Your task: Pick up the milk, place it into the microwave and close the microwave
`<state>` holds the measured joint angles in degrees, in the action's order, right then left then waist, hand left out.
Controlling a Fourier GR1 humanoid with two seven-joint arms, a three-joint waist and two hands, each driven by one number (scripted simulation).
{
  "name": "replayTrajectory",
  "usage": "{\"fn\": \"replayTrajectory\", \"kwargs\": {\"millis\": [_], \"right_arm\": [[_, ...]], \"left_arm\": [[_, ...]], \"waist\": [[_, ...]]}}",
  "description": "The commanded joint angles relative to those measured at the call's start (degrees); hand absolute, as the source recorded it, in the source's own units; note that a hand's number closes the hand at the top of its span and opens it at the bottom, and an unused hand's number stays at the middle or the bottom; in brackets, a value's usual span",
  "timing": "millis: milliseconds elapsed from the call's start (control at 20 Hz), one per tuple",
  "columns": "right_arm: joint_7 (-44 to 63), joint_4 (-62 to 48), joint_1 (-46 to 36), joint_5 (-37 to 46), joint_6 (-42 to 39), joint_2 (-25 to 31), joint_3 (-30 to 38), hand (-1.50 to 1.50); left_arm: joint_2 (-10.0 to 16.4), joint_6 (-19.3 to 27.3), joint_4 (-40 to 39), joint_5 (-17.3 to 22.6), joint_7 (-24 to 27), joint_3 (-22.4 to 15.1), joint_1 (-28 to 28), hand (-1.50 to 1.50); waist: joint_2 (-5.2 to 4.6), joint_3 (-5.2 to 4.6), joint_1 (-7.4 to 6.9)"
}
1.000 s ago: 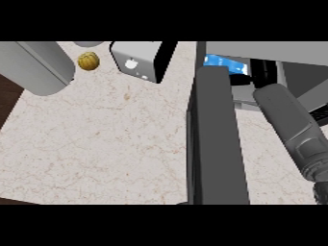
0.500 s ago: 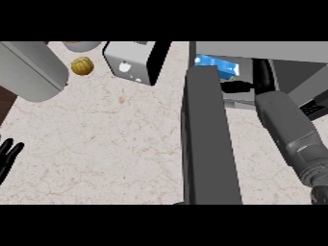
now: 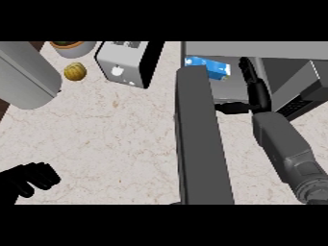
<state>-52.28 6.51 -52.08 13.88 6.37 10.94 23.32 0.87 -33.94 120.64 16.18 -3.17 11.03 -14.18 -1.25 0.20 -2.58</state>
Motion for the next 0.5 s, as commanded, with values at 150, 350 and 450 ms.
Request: {"fn": "replayTrajectory", "kwargs": {"millis": [150,350,450], "right_arm": [[-3.90,1.13,6.72,-2.67,-9.87,-1.66,1.02,-1.50],[-5.15,4.14,11.41,-2.63,-10.04,-2.70,-0.65,-1.50],[-5.10,6.01,13.52,-2.45,-12.93,-1.35,-1.76,-1.50]], "left_arm": [[-0.84,2.31,3.83,0.05,-5.06,-6.24,-1.14,1.50],[-0.86,5.93,-1.11,-5.45,-1.13,-13.36,-0.97,1.50],[-0.87,7.79,-3.81,-8.08,0.19,-16.92,0.38,1.50]], "waist": [[0.87,-0.09,1.28],[1.20,-0.18,2.27],[1.37,-0.21,2.79]]}}
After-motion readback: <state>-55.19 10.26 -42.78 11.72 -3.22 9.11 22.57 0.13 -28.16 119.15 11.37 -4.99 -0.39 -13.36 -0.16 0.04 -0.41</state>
